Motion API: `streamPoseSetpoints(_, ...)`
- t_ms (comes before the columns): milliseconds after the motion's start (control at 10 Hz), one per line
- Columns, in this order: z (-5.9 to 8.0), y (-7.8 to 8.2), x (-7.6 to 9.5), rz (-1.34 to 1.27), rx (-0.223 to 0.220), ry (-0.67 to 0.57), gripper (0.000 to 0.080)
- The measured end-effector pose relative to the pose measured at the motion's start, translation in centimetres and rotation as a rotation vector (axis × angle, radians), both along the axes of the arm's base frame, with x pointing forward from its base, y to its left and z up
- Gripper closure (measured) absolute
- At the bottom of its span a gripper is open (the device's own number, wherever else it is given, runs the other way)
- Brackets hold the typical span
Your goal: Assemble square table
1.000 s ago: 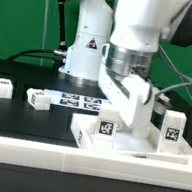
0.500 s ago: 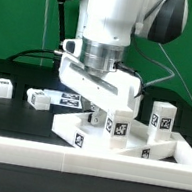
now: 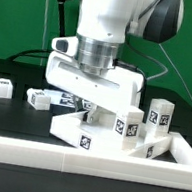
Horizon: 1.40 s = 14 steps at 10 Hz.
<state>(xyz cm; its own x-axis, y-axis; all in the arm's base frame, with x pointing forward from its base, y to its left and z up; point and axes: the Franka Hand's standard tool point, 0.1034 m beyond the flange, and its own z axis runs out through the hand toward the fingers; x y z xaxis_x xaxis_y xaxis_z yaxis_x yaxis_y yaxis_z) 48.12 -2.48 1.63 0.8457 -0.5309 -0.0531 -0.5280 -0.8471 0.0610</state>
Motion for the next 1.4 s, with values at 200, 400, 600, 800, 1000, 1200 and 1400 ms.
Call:
streamPoseSetpoints(200, 0.01, -0.26, 0.04, 0.097, 0.006, 0.000, 0.0719)
streamPoseSetpoints(400, 0.02, -0.40, 0.04, 0.232, 0.016, 0.003, 0.0724)
streamPoseSetpoints(600, 0.02, -0.50, 0.04, 0.339, 0.024, 0.006, 0.0727)
streamPoseSetpoints(800, 0.02, -0.72, 0.03, 0.480, 0.030, 0.013, 0.0730)
streamPoseSetpoints(1000, 0.07, -0.68, 0.16, 0.574, 0.030, 0.018, 0.0733)
streamPoseSetpoints(1200, 0.07, -0.78, 0.16, 0.724, 0.028, 0.032, 0.0733)
streamPoseSetpoints(1400, 0.08, -0.91, 0.20, 0.846, 0.026, 0.042, 0.0733)
